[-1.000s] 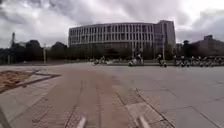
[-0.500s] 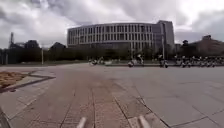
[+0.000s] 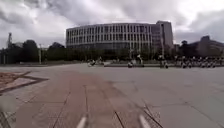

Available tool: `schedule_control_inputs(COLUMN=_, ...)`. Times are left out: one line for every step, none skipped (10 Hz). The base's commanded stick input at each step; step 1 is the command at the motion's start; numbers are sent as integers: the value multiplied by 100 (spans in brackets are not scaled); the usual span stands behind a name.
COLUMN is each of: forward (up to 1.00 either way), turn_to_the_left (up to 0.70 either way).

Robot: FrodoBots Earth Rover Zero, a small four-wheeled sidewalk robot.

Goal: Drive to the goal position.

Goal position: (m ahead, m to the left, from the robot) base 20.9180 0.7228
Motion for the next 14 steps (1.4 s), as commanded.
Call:
schedule_control_inputs(forward=70, turn_to_the_left=1)
schedule_control_inputs(forward=70, turn_to_the_left=1)
schedule_control_inputs(forward=70, turn_to_the_left=1)
schedule_control_inputs(forward=70, turn_to_the_left=1)
schedule_control_inputs(forward=70, turn_to_the_left=1)
schedule_control_inputs(forward=70, turn_to_the_left=1)
schedule_control_inputs(forward=70, turn_to_the_left=1)
schedule_control_inputs(forward=70, turn_to_the_left=1)
schedule_control_inputs(forward=70, turn_to_the_left=1)
schedule_control_inputs(forward=70, turn_to_the_left=1)
schedule_control_inputs(forward=70, turn_to_the_left=1)
schedule_control_inputs(forward=70, turn_to_the_left=1)
schedule_control_inputs(forward=70, turn_to_the_left=1)
schedule_control_inputs(forward=70, turn_to_the_left=34)
